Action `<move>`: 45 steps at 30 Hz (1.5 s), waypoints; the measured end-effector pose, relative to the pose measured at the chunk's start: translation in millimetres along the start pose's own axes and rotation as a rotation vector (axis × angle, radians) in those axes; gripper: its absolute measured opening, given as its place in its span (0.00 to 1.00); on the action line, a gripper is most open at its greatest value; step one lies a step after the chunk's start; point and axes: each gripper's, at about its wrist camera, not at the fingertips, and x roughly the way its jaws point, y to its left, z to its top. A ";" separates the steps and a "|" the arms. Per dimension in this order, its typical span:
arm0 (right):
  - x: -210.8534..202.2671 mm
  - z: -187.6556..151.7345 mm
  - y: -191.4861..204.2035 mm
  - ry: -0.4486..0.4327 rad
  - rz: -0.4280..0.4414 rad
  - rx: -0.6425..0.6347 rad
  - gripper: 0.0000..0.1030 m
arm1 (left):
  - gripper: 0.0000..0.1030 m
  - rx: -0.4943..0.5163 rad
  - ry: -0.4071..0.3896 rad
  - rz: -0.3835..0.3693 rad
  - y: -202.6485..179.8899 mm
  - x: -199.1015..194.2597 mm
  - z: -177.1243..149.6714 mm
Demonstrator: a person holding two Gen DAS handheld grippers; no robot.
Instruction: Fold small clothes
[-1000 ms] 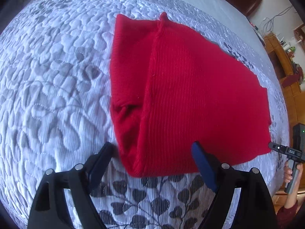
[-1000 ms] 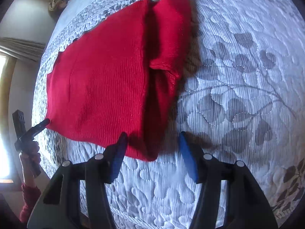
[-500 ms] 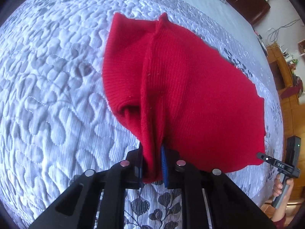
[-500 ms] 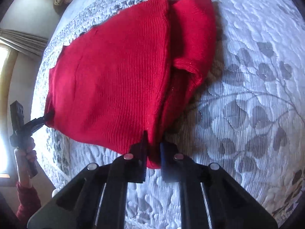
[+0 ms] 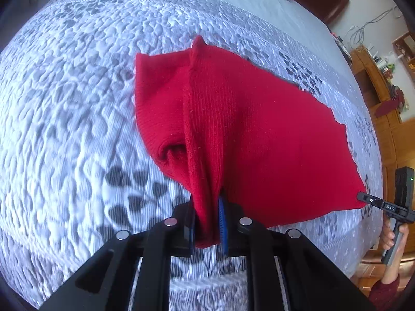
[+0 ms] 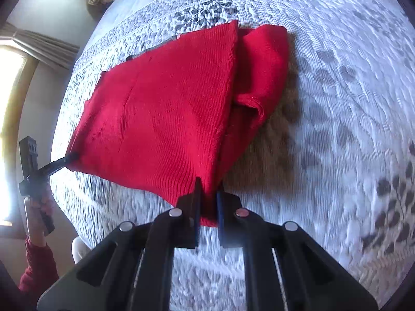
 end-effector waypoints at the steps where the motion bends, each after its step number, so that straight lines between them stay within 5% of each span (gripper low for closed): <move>1: -1.8 -6.0 1.1 0.001 0.001 0.000 0.08 | 0.14 0.001 0.001 0.000 -0.7 -2.7 -6.9; 18: -50.8 -155.2 -0.1 -0.015 0.011 -0.010 0.06 | 0.13 0.049 -0.008 0.001 -12.3 -44.8 -140.8; 25: -18.9 -173.4 -10.2 0.036 -0.086 0.009 0.06 | 0.14 0.068 0.022 0.064 -4.7 -22.8 -164.0; 35: 12.4 -167.7 -13.9 0.075 -0.154 0.023 0.09 | 0.24 0.105 -0.010 0.073 -2.4 -10.6 -172.2; 37: -2.1 -168.6 -15.2 0.053 -0.113 0.032 0.32 | 0.49 0.089 -0.004 0.040 -1.3 -19.2 -165.9; 39: -20.4 -166.7 -15.3 0.015 -0.091 0.023 0.37 | 0.62 0.070 -0.053 0.024 6.3 -36.7 -159.2; 45: -48.9 -139.3 -25.0 -0.054 -0.110 0.045 0.43 | 0.64 0.013 -0.143 0.111 44.4 -64.8 -94.1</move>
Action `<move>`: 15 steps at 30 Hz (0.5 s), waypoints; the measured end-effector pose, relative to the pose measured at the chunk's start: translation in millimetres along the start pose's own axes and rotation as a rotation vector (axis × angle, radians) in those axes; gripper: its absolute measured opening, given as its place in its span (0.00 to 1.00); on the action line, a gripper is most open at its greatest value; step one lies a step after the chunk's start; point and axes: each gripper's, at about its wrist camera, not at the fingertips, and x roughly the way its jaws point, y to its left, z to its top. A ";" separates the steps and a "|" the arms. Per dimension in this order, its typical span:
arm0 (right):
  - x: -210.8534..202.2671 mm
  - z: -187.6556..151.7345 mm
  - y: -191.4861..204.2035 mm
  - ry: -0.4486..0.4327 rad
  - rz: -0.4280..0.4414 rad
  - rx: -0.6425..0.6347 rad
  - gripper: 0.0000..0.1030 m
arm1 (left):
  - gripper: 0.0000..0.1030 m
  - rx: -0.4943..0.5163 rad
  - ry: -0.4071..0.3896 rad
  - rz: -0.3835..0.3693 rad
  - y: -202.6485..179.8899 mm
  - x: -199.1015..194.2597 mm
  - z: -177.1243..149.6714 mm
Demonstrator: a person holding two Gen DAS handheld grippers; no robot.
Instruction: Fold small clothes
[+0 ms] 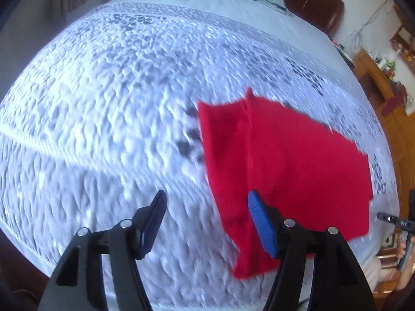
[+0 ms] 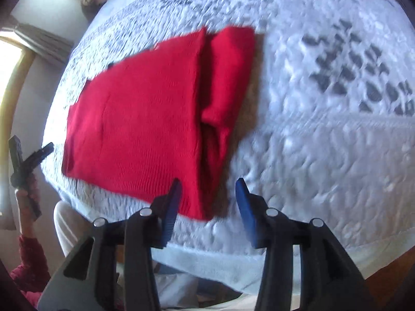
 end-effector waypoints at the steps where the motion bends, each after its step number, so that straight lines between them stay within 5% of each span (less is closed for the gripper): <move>1: 0.4 5.9 0.7 -0.005 -0.015 -0.002 0.43 | 0.64 -0.002 0.005 0.021 2.9 7.4 14.9; 11: 25.5 75.1 10.0 -0.039 -0.070 0.025 0.43 | 0.62 0.049 0.089 0.073 -4.4 86.3 67.7; 12: 28.2 81.1 8.5 -0.043 -0.065 0.039 0.43 | 0.53 0.052 0.083 0.071 -4.8 90.8 68.7; 14: 30.8 87.6 8.6 -0.050 -0.059 0.049 0.43 | 0.15 0.053 0.077 0.037 -6.9 92.2 69.0; 15: 33.0 90.2 10.0 -0.052 -0.057 0.048 0.43 | 0.07 0.039 0.083 -0.010 -7.0 91.9 70.2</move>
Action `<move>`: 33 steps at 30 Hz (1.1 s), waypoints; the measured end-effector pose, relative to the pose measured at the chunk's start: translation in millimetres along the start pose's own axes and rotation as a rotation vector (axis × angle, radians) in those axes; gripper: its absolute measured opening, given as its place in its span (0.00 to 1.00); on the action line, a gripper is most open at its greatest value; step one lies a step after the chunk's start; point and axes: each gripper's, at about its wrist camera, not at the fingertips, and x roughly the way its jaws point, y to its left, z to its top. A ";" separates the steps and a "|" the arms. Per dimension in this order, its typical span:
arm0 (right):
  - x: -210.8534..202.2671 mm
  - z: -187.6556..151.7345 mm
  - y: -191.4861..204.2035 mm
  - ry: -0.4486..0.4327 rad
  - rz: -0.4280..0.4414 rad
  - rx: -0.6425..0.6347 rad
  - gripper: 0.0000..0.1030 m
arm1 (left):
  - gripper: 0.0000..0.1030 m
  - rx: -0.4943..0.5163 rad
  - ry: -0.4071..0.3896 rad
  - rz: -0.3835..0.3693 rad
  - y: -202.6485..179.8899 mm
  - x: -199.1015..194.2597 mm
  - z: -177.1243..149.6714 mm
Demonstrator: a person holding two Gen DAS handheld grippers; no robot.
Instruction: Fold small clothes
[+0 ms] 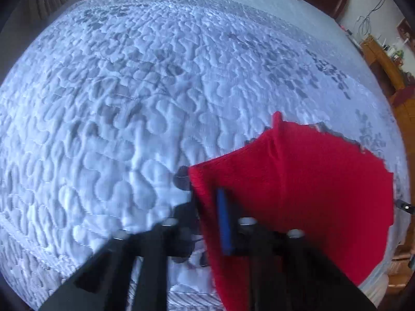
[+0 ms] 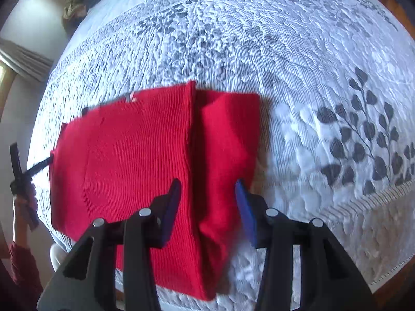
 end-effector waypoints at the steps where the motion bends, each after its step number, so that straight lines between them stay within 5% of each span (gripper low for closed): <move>1: 0.9 0.8 1.6 -0.002 -0.002 -0.001 0.43 | 0.06 -0.015 -0.015 -0.003 -0.3 -4.1 0.8; 6: 1.0 0.6 2.6 -0.012 -0.010 -0.011 0.43 | 0.06 -0.003 -0.134 0.002 1.8 -34.8 -2.4; 12: 0.2 4.1 -1.3 -0.021 -0.014 -0.006 0.43 | 0.06 0.022 -0.090 0.079 1.6 -0.1 -8.9; 16: -11.2 10.4 -13.4 -0.039 -0.037 0.008 0.42 | 0.13 0.050 -0.100 0.125 -10.9 -14.5 -7.7; 19: -14.7 22.1 -29.1 -0.041 -0.041 0.039 0.43 | 0.15 0.074 -0.177 0.161 -26.2 -41.3 -6.4; 26: 14.1 43.9 -39.7 0.033 0.009 0.067 0.44 | 0.18 0.118 -0.170 -0.041 -93.3 -50.0 -2.9; 29: 28.1 49.4 -45.9 0.069 0.060 0.110 0.30 | 0.18 0.156 -0.128 -0.037 -120.0 -25.1 -8.5; 31: 26.2 49.8 -44.6 0.065 0.076 0.100 0.13 | 0.18 0.160 -0.085 -0.043 -129.3 -7.5 -11.9; 33: 19.3 49.3 -47.5 0.042 0.082 0.105 0.08 | 0.18 0.168 -0.057 -0.022 -133.3 5.1 -16.1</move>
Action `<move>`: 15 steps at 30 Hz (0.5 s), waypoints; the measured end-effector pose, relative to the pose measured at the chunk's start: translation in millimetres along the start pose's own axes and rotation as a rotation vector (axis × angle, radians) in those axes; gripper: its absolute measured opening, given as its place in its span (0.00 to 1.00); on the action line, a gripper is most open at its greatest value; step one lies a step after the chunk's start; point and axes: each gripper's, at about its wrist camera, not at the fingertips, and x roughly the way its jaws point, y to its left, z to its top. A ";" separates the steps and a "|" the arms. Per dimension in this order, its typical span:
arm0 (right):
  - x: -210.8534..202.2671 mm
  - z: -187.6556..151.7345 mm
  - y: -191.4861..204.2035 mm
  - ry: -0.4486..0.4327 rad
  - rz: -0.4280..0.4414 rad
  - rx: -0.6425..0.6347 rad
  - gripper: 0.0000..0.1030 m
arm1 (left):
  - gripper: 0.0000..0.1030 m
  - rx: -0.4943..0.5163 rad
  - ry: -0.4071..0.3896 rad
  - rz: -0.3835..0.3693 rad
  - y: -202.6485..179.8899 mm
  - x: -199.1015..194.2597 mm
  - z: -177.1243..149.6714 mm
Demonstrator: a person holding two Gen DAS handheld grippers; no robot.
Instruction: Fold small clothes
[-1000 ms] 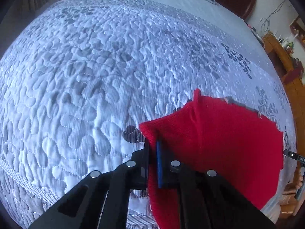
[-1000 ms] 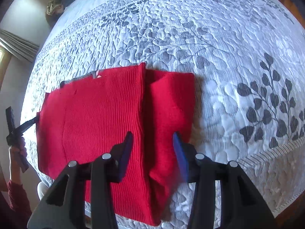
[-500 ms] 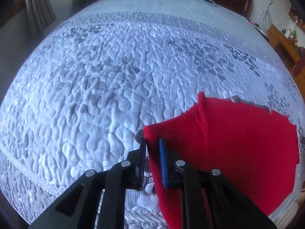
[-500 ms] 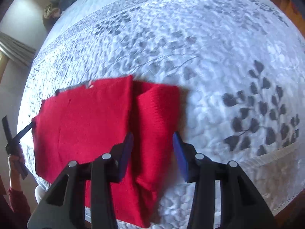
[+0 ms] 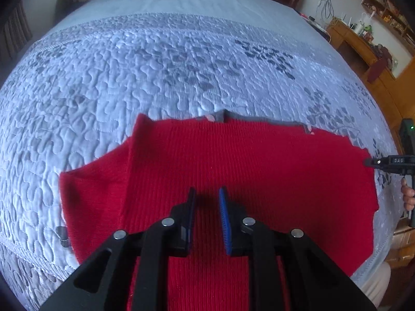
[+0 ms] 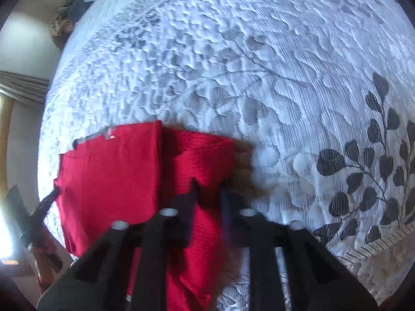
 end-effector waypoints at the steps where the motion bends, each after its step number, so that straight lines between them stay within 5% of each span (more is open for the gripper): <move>1: -2.9 -0.5 -3.4 -0.007 -0.009 0.012 0.07 | 0.18 -0.001 0.012 0.010 -0.2 6.0 -2.1; 8: 14.4 -3.2 -15.1 0.007 -0.052 0.023 0.07 | 0.18 -0.023 0.010 0.012 3.8 12.4 -7.6; 15: -5.3 -32.2 -7.2 -0.018 -0.015 -0.024 0.30 | 0.29 -0.058 -0.045 0.028 -5.8 -10.7 -15.7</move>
